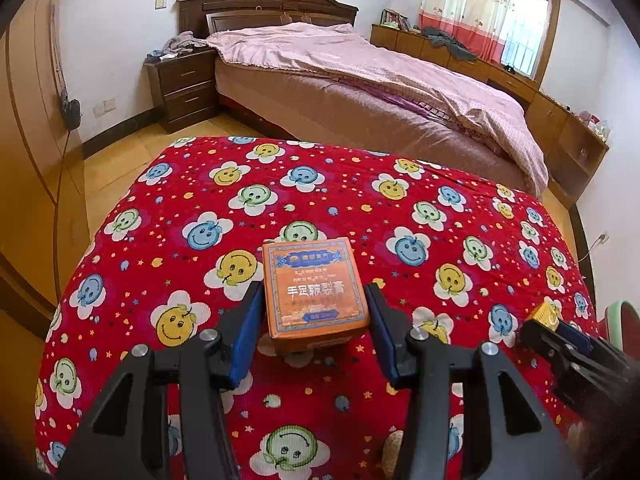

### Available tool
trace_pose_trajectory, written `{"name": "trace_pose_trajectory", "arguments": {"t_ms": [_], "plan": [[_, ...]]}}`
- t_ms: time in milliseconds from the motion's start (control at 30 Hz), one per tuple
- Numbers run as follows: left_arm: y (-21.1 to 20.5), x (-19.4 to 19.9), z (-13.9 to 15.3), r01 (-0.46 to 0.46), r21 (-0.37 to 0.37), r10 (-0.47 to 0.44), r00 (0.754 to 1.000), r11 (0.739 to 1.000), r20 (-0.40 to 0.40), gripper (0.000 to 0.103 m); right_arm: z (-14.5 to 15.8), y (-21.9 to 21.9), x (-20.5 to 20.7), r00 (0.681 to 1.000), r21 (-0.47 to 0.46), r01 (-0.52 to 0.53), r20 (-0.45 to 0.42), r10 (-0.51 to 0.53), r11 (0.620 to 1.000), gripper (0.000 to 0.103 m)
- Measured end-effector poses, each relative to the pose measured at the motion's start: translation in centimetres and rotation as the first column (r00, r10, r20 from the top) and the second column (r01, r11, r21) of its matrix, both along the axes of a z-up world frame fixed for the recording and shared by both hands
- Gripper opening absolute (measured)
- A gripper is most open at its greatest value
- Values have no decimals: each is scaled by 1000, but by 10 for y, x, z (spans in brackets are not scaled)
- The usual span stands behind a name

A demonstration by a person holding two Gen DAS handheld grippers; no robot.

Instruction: Collect trash

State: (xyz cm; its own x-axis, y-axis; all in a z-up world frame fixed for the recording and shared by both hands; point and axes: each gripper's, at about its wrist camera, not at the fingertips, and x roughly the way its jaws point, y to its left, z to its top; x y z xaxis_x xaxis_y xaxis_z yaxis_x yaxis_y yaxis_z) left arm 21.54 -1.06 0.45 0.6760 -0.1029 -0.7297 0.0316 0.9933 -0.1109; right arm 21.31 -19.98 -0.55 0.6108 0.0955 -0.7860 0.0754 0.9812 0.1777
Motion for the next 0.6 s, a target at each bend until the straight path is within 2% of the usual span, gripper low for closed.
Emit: {"name": "trace_pose_trajectory", "arguments": {"t_ms": [167, 300, 600], "plan": [[-6, -5, 7, 25, -8, -25, 999, 1000, 20, 51, 11, -1, -18, 1000, 24, 2, 10, -2, 1000, 50], [-16, -11, 15, 63, -9, -63, 997, 998, 35, 51, 26, -9, -39, 999, 70, 28, 41, -31, 997, 50], [-41, -30, 34, 151, -13, -150, 987, 988, 53, 50, 55, -35, -83, 992, 105, 80, 85, -89, 991, 50]]}}
